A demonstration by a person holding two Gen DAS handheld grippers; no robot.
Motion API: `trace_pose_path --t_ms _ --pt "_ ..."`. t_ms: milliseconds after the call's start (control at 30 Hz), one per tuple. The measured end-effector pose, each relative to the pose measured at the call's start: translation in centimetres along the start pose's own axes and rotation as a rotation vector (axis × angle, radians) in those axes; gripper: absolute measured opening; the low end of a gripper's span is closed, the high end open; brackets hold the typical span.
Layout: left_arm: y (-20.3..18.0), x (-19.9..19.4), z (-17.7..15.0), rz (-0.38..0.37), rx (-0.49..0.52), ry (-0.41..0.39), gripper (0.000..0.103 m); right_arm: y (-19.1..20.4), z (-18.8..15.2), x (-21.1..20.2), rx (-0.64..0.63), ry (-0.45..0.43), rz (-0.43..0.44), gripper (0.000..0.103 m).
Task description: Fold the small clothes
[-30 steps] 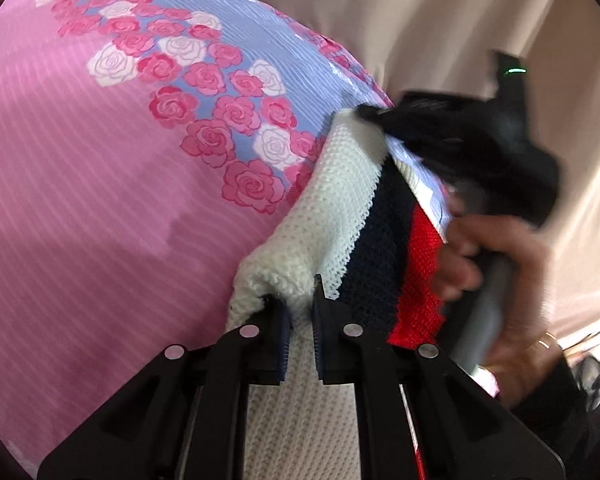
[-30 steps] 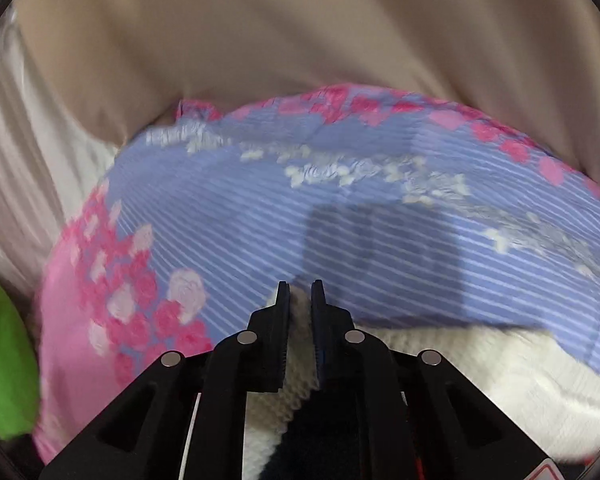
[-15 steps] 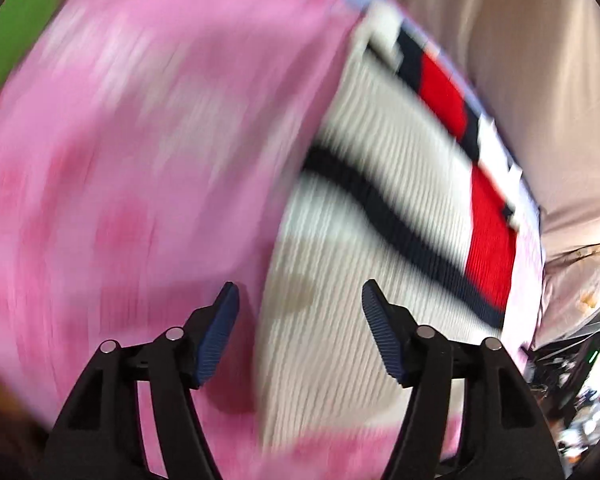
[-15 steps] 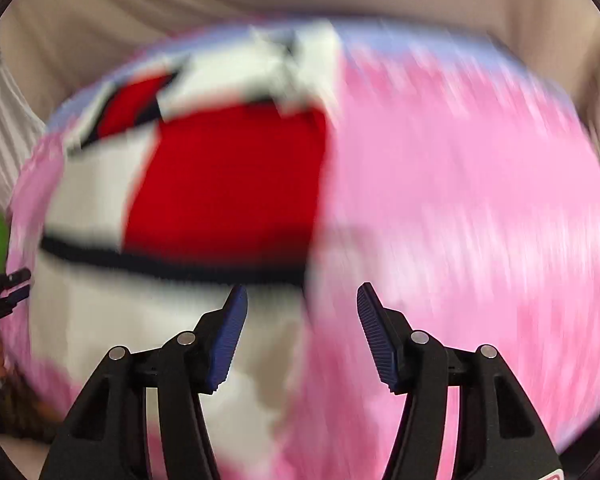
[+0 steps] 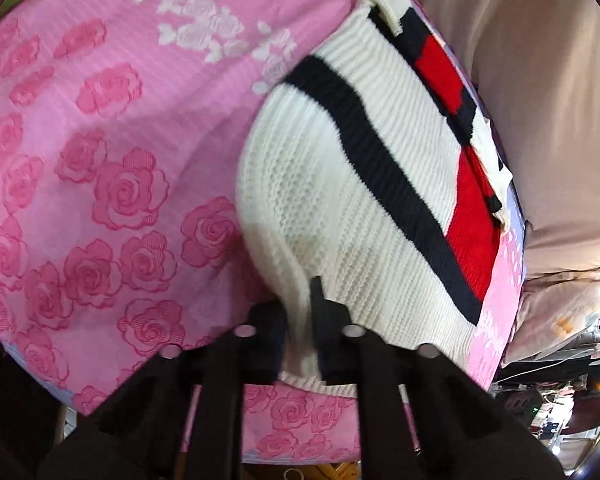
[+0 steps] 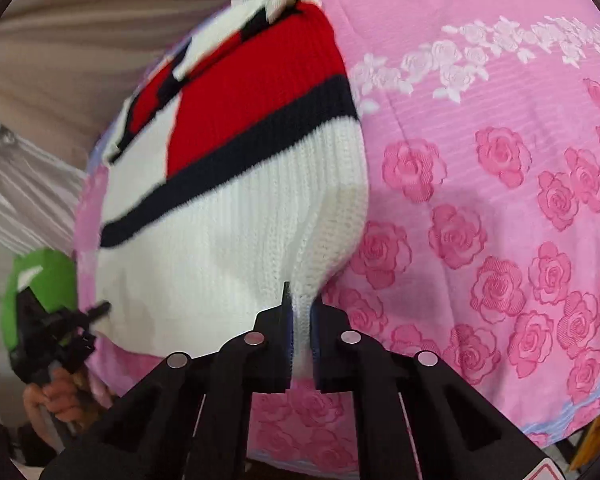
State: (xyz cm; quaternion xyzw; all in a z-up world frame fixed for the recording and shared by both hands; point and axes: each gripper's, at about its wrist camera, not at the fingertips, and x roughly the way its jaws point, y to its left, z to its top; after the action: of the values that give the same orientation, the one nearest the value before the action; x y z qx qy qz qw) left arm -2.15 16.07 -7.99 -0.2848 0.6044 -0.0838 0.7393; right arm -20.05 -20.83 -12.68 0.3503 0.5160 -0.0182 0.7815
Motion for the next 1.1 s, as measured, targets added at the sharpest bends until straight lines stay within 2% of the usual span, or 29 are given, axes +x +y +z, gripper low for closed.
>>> trace_pose_path --t_ms 133,200,300,333,433,467,533,600,700,733,800,833,900,933,967,1000,1033,1067,1100 --pt "-0.8 -3.4 -1.1 0.021 0.091 -0.015 0.006 0.5 0.5 -5.4 -0.063 -0.099 -0.039 0.004" --pt "-0.4 -4.4 -2.3 0.028 0.108 0.021 0.006 -0.3 -0.1 -7.0 -0.075 -0.088 -0.052 0.003" --pt "0.4 -4.9 -5.2 0.044 0.135 0.115 0.005 -1.4 -3.1 -7.9 -0.14 0.017 -0.117 0.003" --pt "0.7 -5.0 -6.9 0.063 0.153 0.175 0.005 -2.0 -4.7 -8.1 -0.163 0.07 -0.14 0.003" --pt "1.8 -5.7 -10.5 0.09 0.174 0.289 0.005 -3.0 -8.9 -8.2 -0.246 0.273 -0.197 0.003" --pt "2.0 -6.5 -11.3 0.091 0.171 0.307 0.005 -3.0 -9.7 -8.8 -0.263 0.314 -0.203 0.003" --pt "1.2 -8.8 -11.1 0.055 0.171 0.268 0.005 -2.5 -9.5 -10.4 -0.256 0.336 -0.164 0.003" --pt "-0.8 -10.4 -8.6 0.012 0.192 0.164 0.005 -0.3 -5.9 -12.7 -0.262 0.228 -0.098 0.003" --pt "-5.3 -10.8 -1.0 -0.111 0.258 -0.039 0.005 2.5 2.7 -14.2 -0.272 -0.033 0.012 0.003" --pt "-6.6 -10.0 1.4 -0.115 0.282 -0.101 0.006 2.9 5.6 -13.9 -0.269 -0.11 0.037 0.003" --pt "-8.3 -8.0 5.1 -0.119 0.316 -0.156 0.006 3.1 12.1 -11.2 -0.218 -0.224 0.101 0.003" --pt "-9.9 -6.0 7.7 -0.097 0.336 -0.198 0.006 3.2 14.4 -9.7 -0.188 -0.249 0.111 0.003" --pt "-11.1 -3.0 10.9 -0.038 0.362 -0.241 0.008 2.8 18.8 -5.2 -0.126 -0.235 0.146 0.005" --pt "-11.3 -0.6 12.9 -0.011 0.327 -0.263 0.013 2.3 20.3 -3.2 -0.083 -0.223 0.133 0.007" --pt "-11.0 1.0 14.0 0.002 0.301 -0.251 0.017 2.0 21.6 -1.2 -0.029 -0.213 0.095 0.014" --pt "-10.4 2.4 14.9 0.06 0.258 -0.245 0.024 1.6 22.3 -0.1 0.01 -0.209 0.071 0.014" --pt "-10.2 2.9 15.5 0.103 0.227 -0.255 0.026 1.0 22.9 0.4 0.062 -0.228 0.042 0.014" --pt "-9.9 2.9 15.8 0.107 0.221 -0.271 0.027 0.6 23.0 0.1 0.093 -0.248 0.042 0.015" --pt "-9.8 2.6 15.8 0.09 0.228 -0.281 0.038 0.1 22.9 -0.6 0.116 -0.272 0.077 0.017"
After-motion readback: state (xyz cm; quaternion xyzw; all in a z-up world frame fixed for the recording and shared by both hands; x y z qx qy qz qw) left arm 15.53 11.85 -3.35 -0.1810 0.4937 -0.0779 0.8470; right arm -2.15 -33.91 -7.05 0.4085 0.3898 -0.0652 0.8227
